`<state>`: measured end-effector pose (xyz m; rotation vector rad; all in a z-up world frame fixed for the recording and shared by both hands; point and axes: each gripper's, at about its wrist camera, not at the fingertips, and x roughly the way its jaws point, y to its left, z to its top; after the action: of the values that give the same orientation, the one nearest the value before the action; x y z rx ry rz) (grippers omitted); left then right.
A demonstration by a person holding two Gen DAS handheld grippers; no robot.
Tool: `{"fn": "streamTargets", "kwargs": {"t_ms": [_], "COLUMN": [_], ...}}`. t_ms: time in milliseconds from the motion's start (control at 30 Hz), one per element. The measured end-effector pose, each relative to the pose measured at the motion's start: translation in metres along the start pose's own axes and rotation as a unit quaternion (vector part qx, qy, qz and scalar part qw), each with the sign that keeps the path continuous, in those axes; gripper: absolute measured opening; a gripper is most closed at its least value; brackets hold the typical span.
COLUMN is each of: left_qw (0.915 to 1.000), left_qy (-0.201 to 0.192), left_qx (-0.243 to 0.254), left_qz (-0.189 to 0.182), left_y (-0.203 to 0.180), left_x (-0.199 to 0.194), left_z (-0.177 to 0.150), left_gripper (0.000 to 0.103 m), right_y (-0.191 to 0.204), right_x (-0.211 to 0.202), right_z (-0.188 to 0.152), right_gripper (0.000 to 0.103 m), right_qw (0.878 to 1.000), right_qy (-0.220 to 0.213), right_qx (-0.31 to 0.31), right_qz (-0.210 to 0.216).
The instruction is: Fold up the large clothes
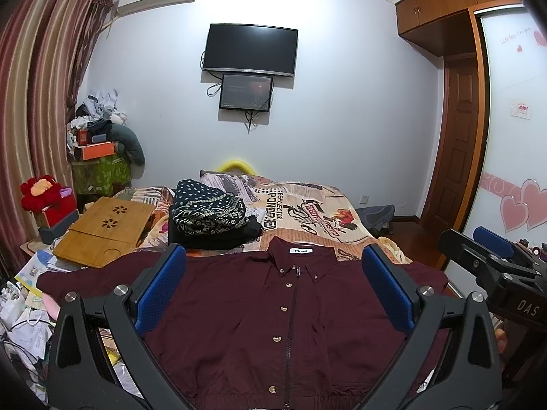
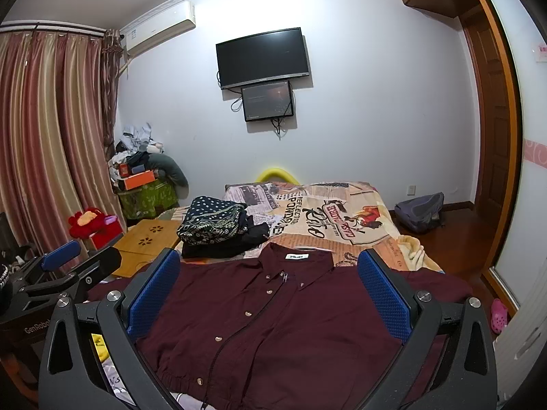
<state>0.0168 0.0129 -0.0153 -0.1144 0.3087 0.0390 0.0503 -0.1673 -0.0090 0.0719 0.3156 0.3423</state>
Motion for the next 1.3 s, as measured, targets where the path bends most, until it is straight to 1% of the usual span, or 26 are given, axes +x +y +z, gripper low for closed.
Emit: {"fn": "streamTargets", "kwargs": {"t_ms": [467, 733, 800, 1000, 1133, 1300], "left_qw": [1.0, 1.0, 1.0, 0.9998, 0.9996, 0.9987], "left_qy": [0.002, 0.005, 0.008, 0.017, 0.024, 0.026], "left_qx": [0.0, -0.001, 0.0, 0.002, 0.006, 0.009], "left_qz": [-0.001, 0.0, 0.0, 0.004, 0.013, 0.043], "left_y": [-0.001, 0.005, 0.0, 0.005, 0.008, 0.024], "left_x": [0.003, 0.005, 0.009, 0.021, 0.036, 0.058], "left_z": [-0.001, -0.003, -0.001, -0.002, -0.002, 0.002], "left_gripper": [0.103, 0.103, 0.103, 0.103, 0.103, 0.103], "right_y": [-0.001, -0.002, -0.004, -0.006, -0.011, -0.022], "right_x": [0.001, 0.002, 0.004, 0.013, 0.023, 0.04], "right_z": [0.0, -0.002, -0.003, -0.004, -0.007, -0.006], "right_gripper": [0.103, 0.103, 0.103, 0.103, 0.103, 0.103], "right_qw": [1.0, 1.0, 1.0, 1.0, 1.0, 0.999], "right_qy": [0.0, 0.002, 0.004, 0.013, 0.022, 0.04], "right_qx": [0.001, 0.002, 0.002, 0.005, 0.008, 0.013], "right_qz": [-0.001, -0.002, -0.004, -0.011, -0.021, -0.033]}}
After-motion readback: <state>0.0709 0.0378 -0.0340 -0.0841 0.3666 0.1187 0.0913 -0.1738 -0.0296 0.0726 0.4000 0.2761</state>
